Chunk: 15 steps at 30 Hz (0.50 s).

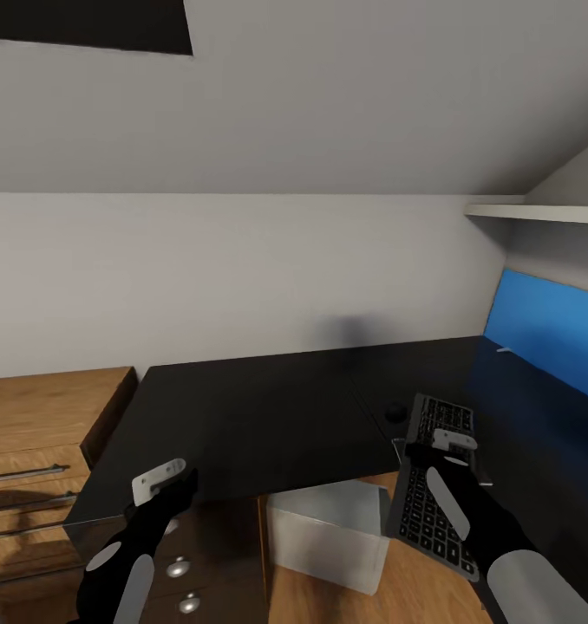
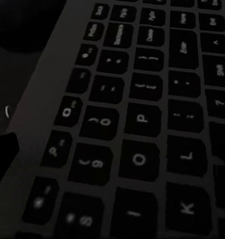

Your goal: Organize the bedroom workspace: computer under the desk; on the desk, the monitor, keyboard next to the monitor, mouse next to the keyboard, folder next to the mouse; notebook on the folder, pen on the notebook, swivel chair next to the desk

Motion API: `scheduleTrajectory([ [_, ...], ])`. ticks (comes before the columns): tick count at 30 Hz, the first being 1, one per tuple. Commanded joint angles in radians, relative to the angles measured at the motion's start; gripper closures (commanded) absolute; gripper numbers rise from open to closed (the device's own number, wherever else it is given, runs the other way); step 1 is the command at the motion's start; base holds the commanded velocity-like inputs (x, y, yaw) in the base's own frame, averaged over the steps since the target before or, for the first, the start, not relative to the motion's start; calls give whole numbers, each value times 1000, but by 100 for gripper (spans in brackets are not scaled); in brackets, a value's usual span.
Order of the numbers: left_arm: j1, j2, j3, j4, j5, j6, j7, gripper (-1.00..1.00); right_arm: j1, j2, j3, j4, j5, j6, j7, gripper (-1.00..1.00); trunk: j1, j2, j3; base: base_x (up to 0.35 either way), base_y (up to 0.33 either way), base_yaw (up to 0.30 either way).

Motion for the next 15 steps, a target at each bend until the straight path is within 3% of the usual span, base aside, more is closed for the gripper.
scheduleTrajectory([
  [1,-1,-1,0,-1,10,4,6,-100,0,-1,7,9,-29,0,-8,-100,0,-1,-1,-4,71,0],
  [15,-1,0,0,0,10,4,6,-100,0,-1,5,5,-25,-4,-8,-100,0,-1,-1,0,64,0],
])
